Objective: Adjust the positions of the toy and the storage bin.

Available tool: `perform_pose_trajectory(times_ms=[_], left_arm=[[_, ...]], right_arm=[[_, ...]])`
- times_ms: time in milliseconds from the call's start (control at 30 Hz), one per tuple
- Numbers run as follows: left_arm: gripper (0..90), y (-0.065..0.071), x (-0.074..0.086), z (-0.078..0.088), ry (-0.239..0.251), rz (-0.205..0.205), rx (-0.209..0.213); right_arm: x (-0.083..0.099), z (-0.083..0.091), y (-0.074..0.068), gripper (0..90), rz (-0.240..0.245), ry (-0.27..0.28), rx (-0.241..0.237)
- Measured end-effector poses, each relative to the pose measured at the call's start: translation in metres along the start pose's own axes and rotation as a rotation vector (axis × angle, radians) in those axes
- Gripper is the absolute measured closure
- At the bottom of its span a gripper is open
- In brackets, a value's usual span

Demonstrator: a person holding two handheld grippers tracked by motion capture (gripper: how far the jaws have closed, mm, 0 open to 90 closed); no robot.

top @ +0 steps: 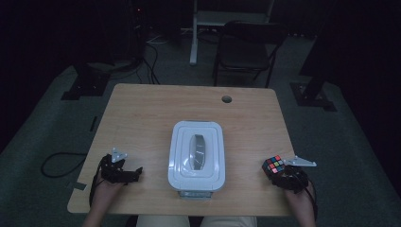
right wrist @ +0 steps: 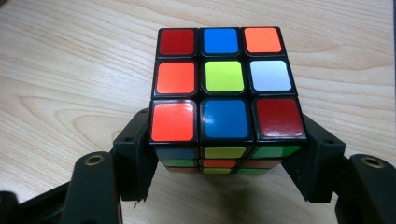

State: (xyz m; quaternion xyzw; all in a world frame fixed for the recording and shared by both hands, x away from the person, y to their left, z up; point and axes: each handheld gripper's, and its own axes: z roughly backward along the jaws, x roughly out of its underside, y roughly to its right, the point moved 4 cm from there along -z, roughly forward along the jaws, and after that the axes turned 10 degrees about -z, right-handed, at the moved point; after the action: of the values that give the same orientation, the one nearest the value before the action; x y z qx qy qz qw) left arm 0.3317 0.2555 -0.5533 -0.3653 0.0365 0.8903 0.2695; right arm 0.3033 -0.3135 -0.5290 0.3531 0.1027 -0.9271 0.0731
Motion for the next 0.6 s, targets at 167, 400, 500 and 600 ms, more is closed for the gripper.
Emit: perform_pose_trajectory(times_ms=[167,400,500,600], left_arm=[[0.6,0.0,0.0,0.0,-0.001,0.0,-0.001],[0.7,0.0,0.0,0.0,-0.001,0.0,0.0],[0.7,0.0,0.0,0.0,-0.001,0.0,-0.001],[0.7,0.0,0.0,0.0,-0.001,0.0,-0.001]], right_arm=[[0.001,0.0,0.002,33.7,-0.012,0.004,-0.008],[-0.003,0.004,0.003,26.0,-0.042,0.027,-0.027],[-0.012,0.015,0.002,20.5,-0.04,0.069,-0.03],[-0.017,0.019,0.002,18.6,-0.04,0.095,-0.03]])
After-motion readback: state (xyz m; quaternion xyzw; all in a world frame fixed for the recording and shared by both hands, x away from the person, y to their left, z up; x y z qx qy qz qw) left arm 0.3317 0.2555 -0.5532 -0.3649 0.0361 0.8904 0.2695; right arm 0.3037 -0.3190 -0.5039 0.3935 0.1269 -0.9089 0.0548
